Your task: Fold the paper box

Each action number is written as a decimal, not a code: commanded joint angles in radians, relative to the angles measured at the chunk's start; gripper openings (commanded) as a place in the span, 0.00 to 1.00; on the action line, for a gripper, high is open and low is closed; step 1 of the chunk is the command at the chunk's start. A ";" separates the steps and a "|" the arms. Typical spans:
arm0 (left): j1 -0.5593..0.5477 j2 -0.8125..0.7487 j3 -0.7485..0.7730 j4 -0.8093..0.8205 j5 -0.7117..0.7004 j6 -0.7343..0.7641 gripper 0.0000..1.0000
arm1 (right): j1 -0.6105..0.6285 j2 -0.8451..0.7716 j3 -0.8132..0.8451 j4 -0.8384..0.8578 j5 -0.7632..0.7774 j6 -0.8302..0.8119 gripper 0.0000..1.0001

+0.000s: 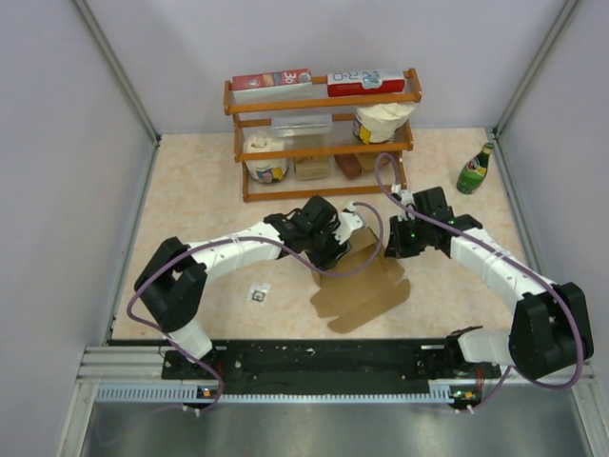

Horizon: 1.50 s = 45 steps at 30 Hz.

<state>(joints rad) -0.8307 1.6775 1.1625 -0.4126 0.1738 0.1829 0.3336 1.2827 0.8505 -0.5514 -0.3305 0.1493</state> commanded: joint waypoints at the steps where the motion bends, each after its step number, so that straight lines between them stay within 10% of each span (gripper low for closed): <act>1: -0.005 -0.036 -0.018 0.040 -0.050 0.016 0.48 | 0.012 -0.028 -0.019 -0.008 -0.027 0.018 0.04; 25: -0.079 -0.010 -0.044 -0.023 -0.206 0.078 0.47 | 0.012 -0.040 -0.016 -0.028 -0.048 0.041 0.38; 45: -0.096 -0.001 -0.035 -0.026 -0.227 0.073 0.46 | -0.113 -0.067 0.102 0.134 0.111 0.136 0.41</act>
<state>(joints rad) -0.9241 1.6730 1.1423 -0.4049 -0.0292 0.2459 0.2375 1.1194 0.9161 -0.5320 -0.2848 0.2710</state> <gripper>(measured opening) 0.543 0.404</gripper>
